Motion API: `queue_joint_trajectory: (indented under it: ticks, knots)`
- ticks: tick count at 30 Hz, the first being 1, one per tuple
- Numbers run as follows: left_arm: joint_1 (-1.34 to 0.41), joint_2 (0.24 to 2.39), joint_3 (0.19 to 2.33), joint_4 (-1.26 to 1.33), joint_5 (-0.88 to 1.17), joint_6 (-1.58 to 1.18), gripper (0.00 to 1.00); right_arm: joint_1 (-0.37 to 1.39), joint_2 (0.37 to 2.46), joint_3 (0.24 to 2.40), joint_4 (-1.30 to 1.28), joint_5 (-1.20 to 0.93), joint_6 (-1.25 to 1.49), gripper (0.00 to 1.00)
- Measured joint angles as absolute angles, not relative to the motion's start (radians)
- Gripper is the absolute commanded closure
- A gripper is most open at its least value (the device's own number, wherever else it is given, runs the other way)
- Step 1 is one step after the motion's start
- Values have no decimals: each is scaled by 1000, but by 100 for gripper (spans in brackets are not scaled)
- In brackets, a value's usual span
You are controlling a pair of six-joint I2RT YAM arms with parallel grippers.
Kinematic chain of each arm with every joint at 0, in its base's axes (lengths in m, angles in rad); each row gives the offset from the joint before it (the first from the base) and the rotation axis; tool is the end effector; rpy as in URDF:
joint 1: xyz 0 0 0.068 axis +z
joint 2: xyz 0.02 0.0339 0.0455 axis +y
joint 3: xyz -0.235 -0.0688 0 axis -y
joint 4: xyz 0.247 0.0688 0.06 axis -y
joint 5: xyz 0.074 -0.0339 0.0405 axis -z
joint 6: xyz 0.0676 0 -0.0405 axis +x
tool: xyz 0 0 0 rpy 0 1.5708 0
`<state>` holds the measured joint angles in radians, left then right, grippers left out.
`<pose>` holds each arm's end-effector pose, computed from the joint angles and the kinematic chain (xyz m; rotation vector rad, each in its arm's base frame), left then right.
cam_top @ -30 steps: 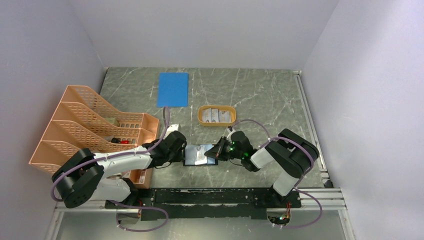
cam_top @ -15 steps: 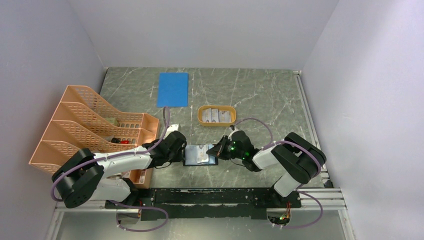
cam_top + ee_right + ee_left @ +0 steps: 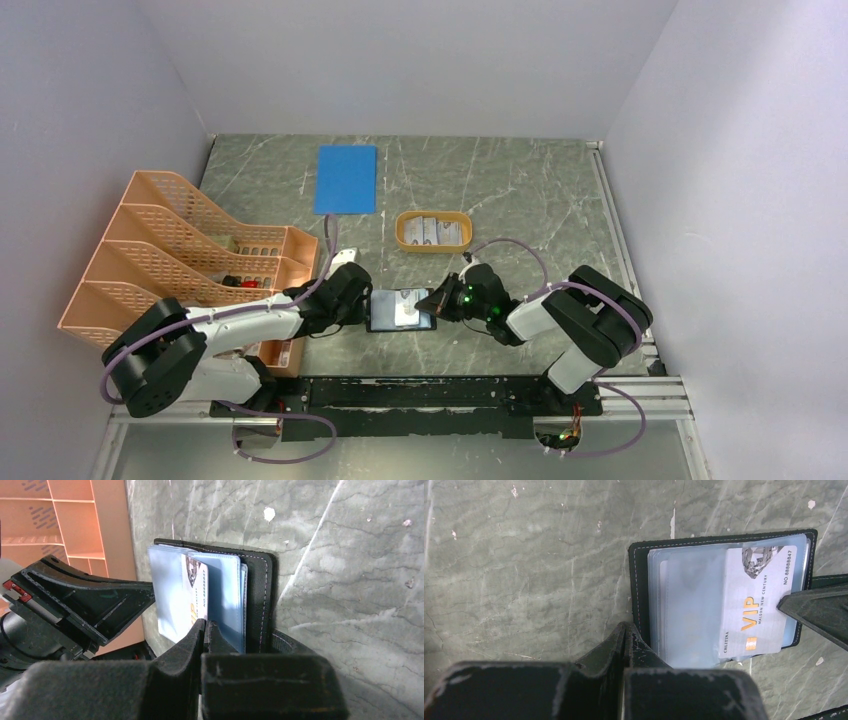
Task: Put the credit cards into the card holder
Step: Insert the credit card into the card holder.
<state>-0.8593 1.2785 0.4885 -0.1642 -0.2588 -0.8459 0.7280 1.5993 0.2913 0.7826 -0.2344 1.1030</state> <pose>0.1759 -0.1775 0.0916 -0.0875 2.5207 -0.3885 0.1909 0.1912 0.0554 0.2847 2.3661 1.2568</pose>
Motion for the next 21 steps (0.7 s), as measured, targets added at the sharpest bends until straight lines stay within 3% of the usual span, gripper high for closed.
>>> queue_joint_trajectory:
  ticks: [21]
  knots:
    - [-859,1275,483,-157,-254,-850,95,751,1681,294,888,-255,1139,100]
